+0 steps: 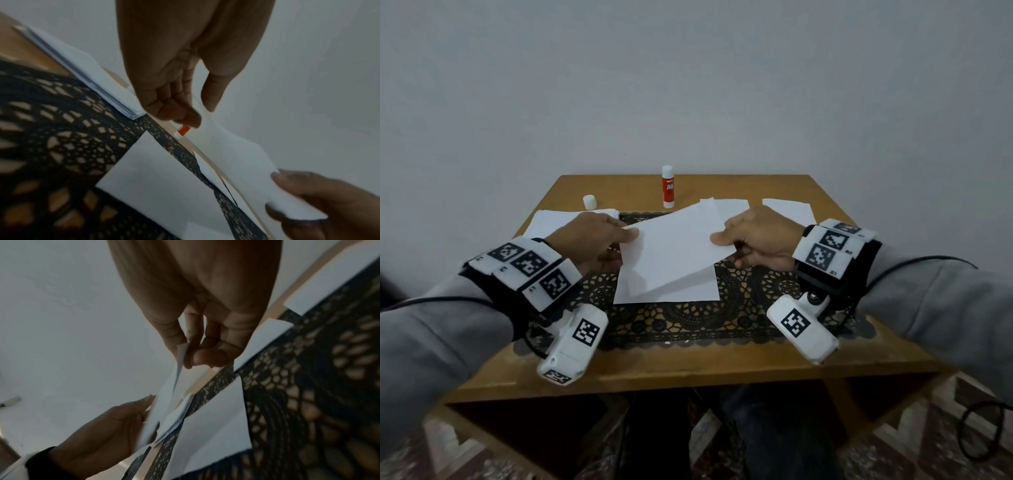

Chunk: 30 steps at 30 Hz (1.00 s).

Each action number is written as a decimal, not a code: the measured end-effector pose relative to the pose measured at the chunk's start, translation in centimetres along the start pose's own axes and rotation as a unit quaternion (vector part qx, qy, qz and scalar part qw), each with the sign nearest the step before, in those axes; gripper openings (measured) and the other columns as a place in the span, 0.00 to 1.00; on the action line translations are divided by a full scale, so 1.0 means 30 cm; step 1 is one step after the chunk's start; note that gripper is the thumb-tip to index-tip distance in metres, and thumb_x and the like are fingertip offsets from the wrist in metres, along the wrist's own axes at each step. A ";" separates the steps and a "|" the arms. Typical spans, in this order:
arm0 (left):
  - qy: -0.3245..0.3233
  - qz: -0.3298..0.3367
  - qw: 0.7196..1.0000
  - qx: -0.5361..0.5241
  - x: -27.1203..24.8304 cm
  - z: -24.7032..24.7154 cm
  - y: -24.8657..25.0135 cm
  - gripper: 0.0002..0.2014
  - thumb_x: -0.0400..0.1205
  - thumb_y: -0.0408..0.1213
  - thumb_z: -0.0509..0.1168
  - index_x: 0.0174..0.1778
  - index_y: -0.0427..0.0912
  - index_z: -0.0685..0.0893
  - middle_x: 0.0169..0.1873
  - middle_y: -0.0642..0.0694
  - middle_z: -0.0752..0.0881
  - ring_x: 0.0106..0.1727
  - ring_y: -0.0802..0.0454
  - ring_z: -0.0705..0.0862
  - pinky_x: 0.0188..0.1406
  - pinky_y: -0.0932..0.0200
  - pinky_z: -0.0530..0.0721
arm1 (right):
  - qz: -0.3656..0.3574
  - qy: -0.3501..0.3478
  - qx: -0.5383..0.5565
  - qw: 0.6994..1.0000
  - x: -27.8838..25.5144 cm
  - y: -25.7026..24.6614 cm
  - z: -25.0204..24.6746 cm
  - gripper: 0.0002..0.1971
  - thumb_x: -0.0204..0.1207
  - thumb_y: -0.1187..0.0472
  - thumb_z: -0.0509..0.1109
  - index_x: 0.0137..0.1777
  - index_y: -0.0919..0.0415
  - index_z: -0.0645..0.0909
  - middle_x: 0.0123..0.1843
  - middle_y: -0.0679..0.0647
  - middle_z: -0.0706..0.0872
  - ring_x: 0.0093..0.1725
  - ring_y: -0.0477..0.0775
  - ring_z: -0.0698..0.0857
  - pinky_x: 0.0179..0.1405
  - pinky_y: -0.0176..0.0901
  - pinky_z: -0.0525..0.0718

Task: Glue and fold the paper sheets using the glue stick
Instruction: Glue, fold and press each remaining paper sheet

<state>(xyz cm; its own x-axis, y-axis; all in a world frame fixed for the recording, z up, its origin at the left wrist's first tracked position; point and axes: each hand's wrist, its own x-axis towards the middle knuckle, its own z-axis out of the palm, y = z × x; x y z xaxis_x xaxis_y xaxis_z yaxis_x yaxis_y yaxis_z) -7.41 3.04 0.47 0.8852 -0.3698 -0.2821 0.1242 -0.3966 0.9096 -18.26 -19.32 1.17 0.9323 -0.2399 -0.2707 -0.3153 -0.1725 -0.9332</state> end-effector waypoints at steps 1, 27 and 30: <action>-0.022 -0.032 0.999 0.012 -0.003 -0.002 0.001 0.05 0.80 0.32 0.69 0.48 0.38 0.81 0.44 0.38 0.82 0.37 0.46 0.79 0.34 0.54 0.84 | 0.003 -0.004 0.009 1.000 0.006 0.010 0.004 0.12 0.75 0.70 0.74 0.34 0.64 0.76 0.33 0.59 0.81 0.25 0.49 0.80 0.24 0.38 0.81; -0.047 0.051 0.901 0.428 0.075 -0.005 -0.038 0.20 0.81 0.44 0.68 0.25 0.40 0.75 0.23 0.46 0.78 0.23 0.54 0.75 0.29 0.61 0.74 | 0.025 0.006 -0.264 0.964 0.077 0.059 0.040 0.08 0.75 0.65 0.76 0.38 0.67 0.83 0.35 0.59 0.84 0.33 0.54 0.81 0.38 0.45 0.86; -0.054 0.051 0.899 0.431 0.084 -0.007 -0.041 0.20 0.81 0.44 0.69 0.25 0.41 0.75 0.23 0.47 0.78 0.25 0.53 0.75 0.30 0.61 0.72 | 0.022 0.000 -0.269 0.963 0.084 0.062 0.036 0.09 0.74 0.65 0.77 0.36 0.67 0.82 0.35 0.60 0.84 0.33 0.54 0.81 0.40 0.46 0.87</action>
<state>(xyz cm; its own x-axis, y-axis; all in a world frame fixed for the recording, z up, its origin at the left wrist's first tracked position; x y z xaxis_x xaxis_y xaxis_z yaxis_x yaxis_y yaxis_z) -5.24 2.78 -1.29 0.8181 -0.5021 -0.2803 -0.3904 -0.8428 0.3705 -16.29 -19.20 -1.49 0.9162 -0.2574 -0.3071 -0.4000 -0.6325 -0.6633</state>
